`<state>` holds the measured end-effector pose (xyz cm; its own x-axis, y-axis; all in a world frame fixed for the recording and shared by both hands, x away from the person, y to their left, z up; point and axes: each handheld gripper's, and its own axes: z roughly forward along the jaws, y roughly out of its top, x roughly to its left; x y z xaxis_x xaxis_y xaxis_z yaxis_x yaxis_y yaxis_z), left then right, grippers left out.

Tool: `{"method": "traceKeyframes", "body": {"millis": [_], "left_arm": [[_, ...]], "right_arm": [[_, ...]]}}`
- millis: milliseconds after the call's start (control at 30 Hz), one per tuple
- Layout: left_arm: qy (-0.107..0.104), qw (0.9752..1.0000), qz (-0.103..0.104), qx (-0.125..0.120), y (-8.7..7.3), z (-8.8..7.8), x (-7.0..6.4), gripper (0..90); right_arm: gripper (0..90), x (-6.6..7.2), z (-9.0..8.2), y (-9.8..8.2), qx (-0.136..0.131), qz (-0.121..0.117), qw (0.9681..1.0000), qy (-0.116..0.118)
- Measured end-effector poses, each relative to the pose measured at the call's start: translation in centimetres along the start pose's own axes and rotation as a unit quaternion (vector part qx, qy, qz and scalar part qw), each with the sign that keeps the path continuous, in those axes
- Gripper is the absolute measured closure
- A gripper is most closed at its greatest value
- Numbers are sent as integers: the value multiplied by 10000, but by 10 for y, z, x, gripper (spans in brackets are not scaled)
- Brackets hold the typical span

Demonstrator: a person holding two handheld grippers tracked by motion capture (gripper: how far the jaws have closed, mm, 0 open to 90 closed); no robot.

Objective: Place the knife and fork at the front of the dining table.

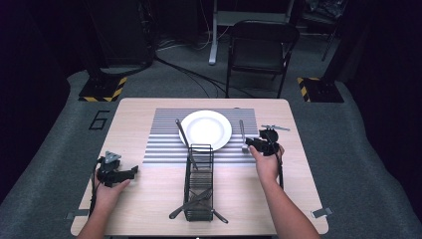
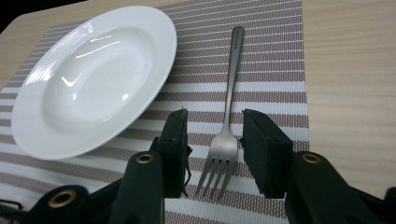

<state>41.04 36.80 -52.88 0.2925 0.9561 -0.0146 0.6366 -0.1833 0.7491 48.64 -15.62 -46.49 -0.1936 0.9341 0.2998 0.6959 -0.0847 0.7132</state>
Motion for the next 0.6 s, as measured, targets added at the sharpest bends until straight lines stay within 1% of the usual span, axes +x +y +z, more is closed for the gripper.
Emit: {"method": "traceKeyframes", "body": {"millis": [67,100,167,233,267,333,400,433,467,533,600], "left_arm": [[27,10000,-9,-58,-1,0,0,219],[34,10000,-26,-64,-1,-1,0,232],[41,9999,-44,-80,-1,-1,-1,258],[59,9999,-47,-107,-1,-1,-2,288],[59,9999,-48,-93,0,-1,-2,301],[26,10000,-47,12,1,-4,-2,339],[12,9999,-160,-8,2,-5,-4,375],[-39,9998,-184,17,3,-7,-4,377],[-57,9997,-217,-4,4,-8,-6,378],[-94,9998,-187,-20,6,-12,-9,391],[-182,9996,-224,-11,10,-17,-13,407]], "right_arm": [[576,-1,-4,-5,8,-12,10000,37],[575,-1,-6,-8,-19,-57,10000,47],[569,0,-10,-14,-73,-159,9998,5],[557,2,-12,-19,-52,-321,9995,10],[554,2,-14,-22,-50,-392,9992,10],[546,4,-17,-26,-76,-540,9985,-10],[532,5,-20,-31,-119,-612,9981,13],[528,5,-22,-33,-164,-661,9977,9],[515,6,-23,-35,-171,-695,9974,8],[498,6,-26,-38,-149,-719,9973,-11],[494,5,-29,-41,-134,-643,9978,85]]}}
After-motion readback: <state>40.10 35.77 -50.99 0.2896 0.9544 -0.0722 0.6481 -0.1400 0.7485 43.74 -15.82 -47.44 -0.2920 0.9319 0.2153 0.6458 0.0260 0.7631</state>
